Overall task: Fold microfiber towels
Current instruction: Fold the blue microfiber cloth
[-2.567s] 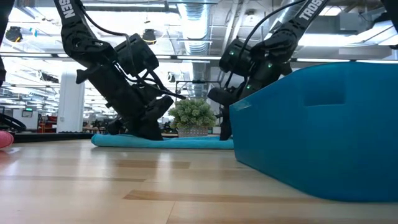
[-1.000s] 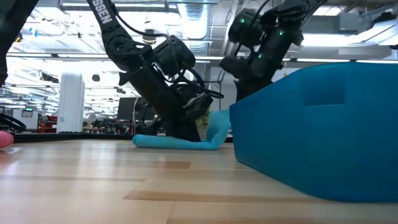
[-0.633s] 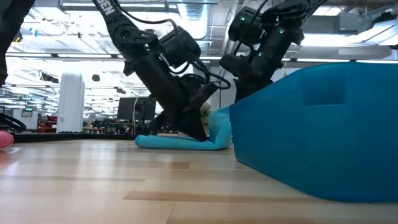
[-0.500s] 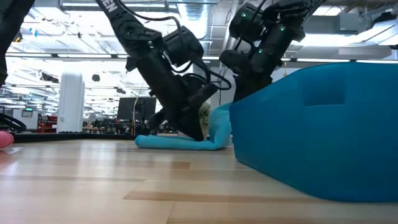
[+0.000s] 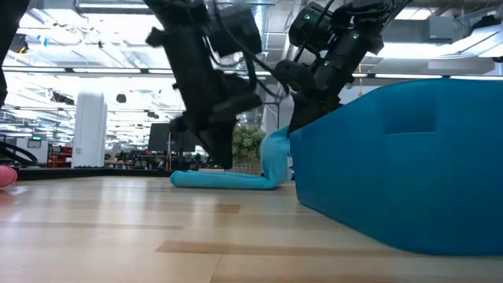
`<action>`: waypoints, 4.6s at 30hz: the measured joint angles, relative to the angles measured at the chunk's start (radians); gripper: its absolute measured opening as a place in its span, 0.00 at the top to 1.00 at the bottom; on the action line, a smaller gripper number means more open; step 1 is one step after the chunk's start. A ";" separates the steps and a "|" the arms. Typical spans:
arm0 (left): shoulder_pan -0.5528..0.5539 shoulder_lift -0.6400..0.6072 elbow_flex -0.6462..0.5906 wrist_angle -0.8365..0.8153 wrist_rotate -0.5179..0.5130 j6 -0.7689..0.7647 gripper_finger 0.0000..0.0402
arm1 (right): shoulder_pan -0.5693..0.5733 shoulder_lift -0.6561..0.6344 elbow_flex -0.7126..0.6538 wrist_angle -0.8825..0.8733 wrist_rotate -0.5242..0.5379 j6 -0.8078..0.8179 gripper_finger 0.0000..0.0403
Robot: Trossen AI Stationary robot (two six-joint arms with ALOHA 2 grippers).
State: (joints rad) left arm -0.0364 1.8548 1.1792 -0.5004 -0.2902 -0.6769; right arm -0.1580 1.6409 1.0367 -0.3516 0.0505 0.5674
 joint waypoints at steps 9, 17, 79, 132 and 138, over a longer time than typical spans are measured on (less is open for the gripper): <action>-0.095 -0.113 0.002 -0.301 -0.249 -0.137 1.00 | 0.049 0.000 0.000 0.073 -0.003 0.000 0.93; -0.110 -0.116 -0.083 -0.219 -0.248 -0.188 1.00 | 0.058 0.001 0.000 0.126 -0.002 0.000 0.93; -0.098 -0.354 -0.287 0.076 -0.197 -0.042 1.00 | 0.030 0.001 0.000 0.166 -0.026 -0.027 0.91; 0.100 -0.101 -0.459 0.648 0.019 0.063 1.00 | 0.041 0.097 -0.001 0.289 -0.068 -0.026 0.91; 0.100 -0.100 -0.450 0.642 0.020 0.067 1.00 | 0.038 0.149 0.000 0.367 -0.080 -0.026 0.91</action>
State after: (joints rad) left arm 0.0635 1.7546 0.7288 0.1421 -0.2703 -0.6102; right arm -0.1200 1.7901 1.0363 0.0152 -0.0298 0.5419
